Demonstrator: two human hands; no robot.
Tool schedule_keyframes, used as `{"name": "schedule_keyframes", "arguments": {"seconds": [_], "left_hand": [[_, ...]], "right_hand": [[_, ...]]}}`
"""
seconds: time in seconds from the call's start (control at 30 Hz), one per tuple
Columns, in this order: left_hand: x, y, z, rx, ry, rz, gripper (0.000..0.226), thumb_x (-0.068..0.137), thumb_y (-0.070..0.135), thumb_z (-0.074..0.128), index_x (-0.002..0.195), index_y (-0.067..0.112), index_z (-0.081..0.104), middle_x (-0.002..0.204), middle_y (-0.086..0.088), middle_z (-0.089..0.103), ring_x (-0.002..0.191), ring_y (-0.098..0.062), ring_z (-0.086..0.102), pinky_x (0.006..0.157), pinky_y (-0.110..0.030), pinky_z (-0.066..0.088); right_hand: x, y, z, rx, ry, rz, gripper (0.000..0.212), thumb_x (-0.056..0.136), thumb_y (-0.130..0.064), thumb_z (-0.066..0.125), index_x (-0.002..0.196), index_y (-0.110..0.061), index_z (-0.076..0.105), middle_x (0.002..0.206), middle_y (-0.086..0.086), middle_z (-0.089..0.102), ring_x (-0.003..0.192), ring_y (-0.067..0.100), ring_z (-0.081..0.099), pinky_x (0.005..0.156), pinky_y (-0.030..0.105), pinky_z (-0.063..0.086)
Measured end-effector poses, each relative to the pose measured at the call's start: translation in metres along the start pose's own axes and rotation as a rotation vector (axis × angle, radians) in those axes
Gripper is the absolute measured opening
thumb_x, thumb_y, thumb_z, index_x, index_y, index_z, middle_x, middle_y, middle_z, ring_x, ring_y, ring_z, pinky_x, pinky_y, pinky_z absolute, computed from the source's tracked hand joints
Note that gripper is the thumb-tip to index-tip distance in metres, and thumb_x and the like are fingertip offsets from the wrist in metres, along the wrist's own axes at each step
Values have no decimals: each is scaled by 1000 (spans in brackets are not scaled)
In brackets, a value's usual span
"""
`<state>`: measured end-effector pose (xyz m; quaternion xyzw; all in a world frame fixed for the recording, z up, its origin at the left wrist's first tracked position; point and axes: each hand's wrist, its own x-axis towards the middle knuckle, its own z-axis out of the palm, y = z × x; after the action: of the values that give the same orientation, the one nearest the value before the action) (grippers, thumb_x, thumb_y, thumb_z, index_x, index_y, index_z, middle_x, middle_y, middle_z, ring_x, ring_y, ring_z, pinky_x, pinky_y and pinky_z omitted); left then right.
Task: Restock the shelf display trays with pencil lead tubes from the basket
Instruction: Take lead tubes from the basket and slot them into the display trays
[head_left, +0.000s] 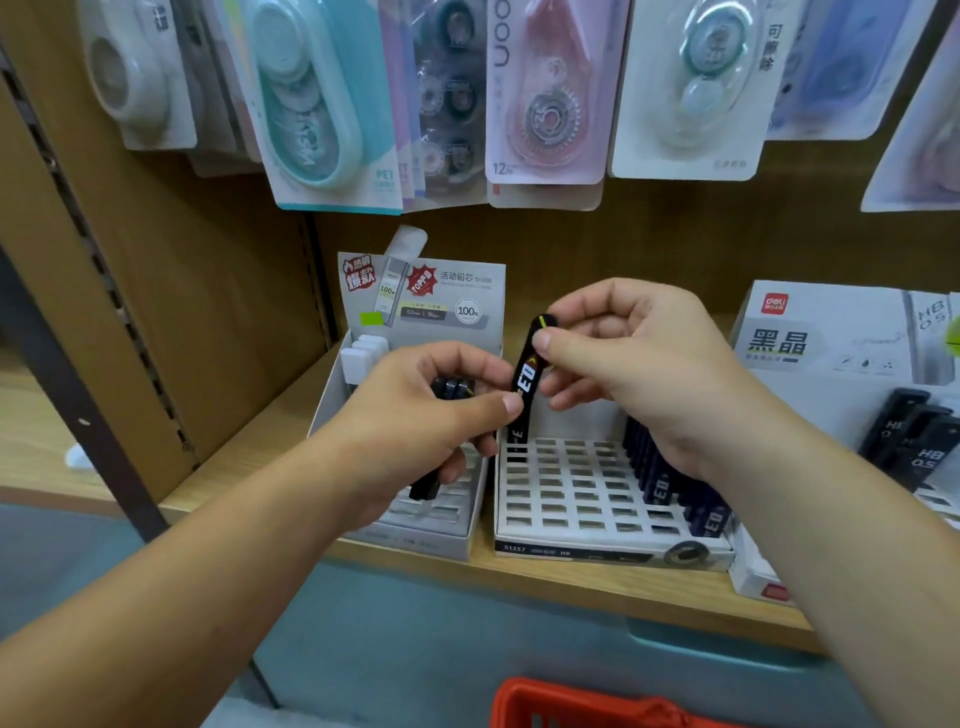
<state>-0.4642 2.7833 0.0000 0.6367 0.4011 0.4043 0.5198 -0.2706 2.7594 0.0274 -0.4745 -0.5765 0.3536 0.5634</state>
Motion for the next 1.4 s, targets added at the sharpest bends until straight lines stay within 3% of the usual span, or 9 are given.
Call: {"name": "schedule_keyframes", "arguments": {"seconds": [0.23, 0.4, 0.57, 0.67, 0.87, 0.97, 1.1, 1.23, 1.4], "left_hand": [[0, 7, -3, 152, 7, -35, 7, 92, 18, 77, 99, 21, 78, 61, -5, 63, 41, -9, 50, 38, -23, 37], [3, 6, -5, -2, 45, -93, 33, 93, -11, 61, 117, 10, 67, 95, -14, 74, 78, -20, 67, 63, -32, 51], [7, 2, -10, -237, 35, -69, 43, 96, -19, 53, 129, 7, 56, 95, -12, 74, 87, -21, 73, 76, -32, 62], [6, 4, -11, -308, 56, -57, 36, 100, -10, 55, 132, 7, 53, 110, -22, 74, 99, -30, 77, 83, -39, 64], [1, 6, -11, -214, 68, -74, 22, 107, 17, 55, 126, 8, 52, 109, -21, 75, 94, -35, 78, 70, -47, 64], [2, 6, -11, -189, 52, -81, 24, 107, 25, 54, 127, 12, 51, 109, -17, 76, 93, -36, 78, 68, -48, 64], [3, 5, -11, -335, 11, -60, 23, 107, 19, 54, 128, 8, 50, 109, -17, 75, 104, -39, 75, 84, -54, 63], [6, 7, -11, -499, 34, -48, 23, 106, 11, 54, 128, 4, 53, 108, -21, 76, 105, -36, 75, 85, -42, 64], [8, 12, -4, -487, 18, -23, 21, 107, 16, 52, 125, 6, 53, 119, -18, 75, 113, -33, 72, 99, -50, 58]], "right_hand": [[-11, 3, -3, -44, -48, -25, 22, 88, 2, 77, 106, -8, 69, 82, 12, 77, 76, 24, 78, 71, 37, 66], [-4, 19, -7, -440, -28, -92, 22, 87, -9, 81, 93, -28, 71, 84, -1, 76, 79, 13, 76, 76, 39, 65], [-3, 28, -4, -574, -46, -110, 20, 87, -16, 81, 89, -32, 70, 87, -11, 71, 84, 5, 69, 76, 28, 62], [-2, 25, -1, -622, -66, -122, 20, 87, -18, 82, 85, -33, 69, 85, -12, 71, 81, 3, 67, 72, 21, 55], [0, 28, -1, -619, -99, -129, 24, 88, -13, 81, 80, -33, 69, 91, -12, 72, 86, 6, 68, 74, 26, 57], [1, 28, -1, -637, -101, -136, 23, 90, -15, 79, 83, -34, 69, 94, -14, 71, 88, 4, 65, 73, 23, 54], [2, 30, 3, -702, -123, -154, 12, 94, -25, 74, 96, -36, 76, 89, -18, 70, 86, 1, 65, 81, 34, 59], [-2, 29, 6, -849, -189, -134, 16, 97, -35, 70, 111, -37, 76, 91, -18, 65, 84, 4, 63, 78, 36, 59], [-10, 11, 3, -386, -123, -114, 12, 92, -31, 76, 104, -32, 78, 91, -9, 76, 83, 8, 71, 68, 24, 60]]}}
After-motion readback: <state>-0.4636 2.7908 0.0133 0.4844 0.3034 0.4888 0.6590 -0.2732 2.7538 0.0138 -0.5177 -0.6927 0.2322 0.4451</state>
